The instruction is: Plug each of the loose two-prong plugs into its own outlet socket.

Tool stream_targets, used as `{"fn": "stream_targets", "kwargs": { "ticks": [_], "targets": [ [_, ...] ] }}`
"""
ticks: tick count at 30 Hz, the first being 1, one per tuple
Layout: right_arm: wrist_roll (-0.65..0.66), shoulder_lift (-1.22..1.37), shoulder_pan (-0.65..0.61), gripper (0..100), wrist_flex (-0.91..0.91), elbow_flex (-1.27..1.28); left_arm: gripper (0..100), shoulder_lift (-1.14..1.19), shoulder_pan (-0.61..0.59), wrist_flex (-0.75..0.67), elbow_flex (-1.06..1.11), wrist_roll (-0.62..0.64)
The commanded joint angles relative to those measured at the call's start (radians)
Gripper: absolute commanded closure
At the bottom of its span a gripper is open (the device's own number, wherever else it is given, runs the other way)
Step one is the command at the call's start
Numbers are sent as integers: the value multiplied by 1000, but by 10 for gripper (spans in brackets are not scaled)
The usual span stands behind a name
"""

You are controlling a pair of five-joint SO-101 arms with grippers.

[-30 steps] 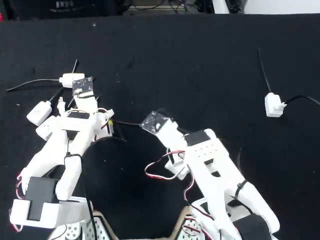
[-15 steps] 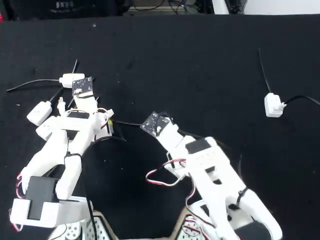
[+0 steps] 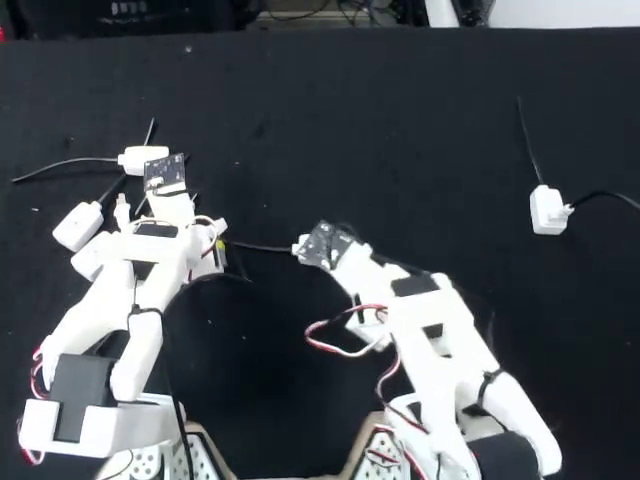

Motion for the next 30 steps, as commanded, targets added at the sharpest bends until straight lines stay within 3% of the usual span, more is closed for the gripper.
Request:
{"fn": "stream_targets", "kwargs": {
  "ticks": [1,4,8,9,14,16,19,21,24,26,30],
  "targets": [
    [8,-12,32,865,-23,-5,845,-35,-16,-2,-10,11],
    [6,-19,37,871,-40,-10,845,-35,-16,-2,-10,11],
    [-38,-21,61,994,-84,-21,845,-35,-16,-2,-10,11],
    [-58,-21,83,980,-80,-41,845,-35,-16,-2,-10,11],
    [-72,-21,241,988,135,-257,845,-35,-16,-2,-10,11],
    [25,-13,290,988,259,-374,845,-35,-16,-3,-10,11],
    [371,-12,305,988,394,-472,845,-35,-12,-5,-10,11],
    [585,-12,295,988,428,-464,845,-35,-10,-5,-10,11],
    [789,-12,250,988,425,-380,845,-35,-16,-3,-10,11],
    [832,-12,219,988,367,-309,845,-35,-16,-2,-10,11],
    [766,-12,189,988,181,-159,845,-35,-16,0,-10,11]
  ]
}}
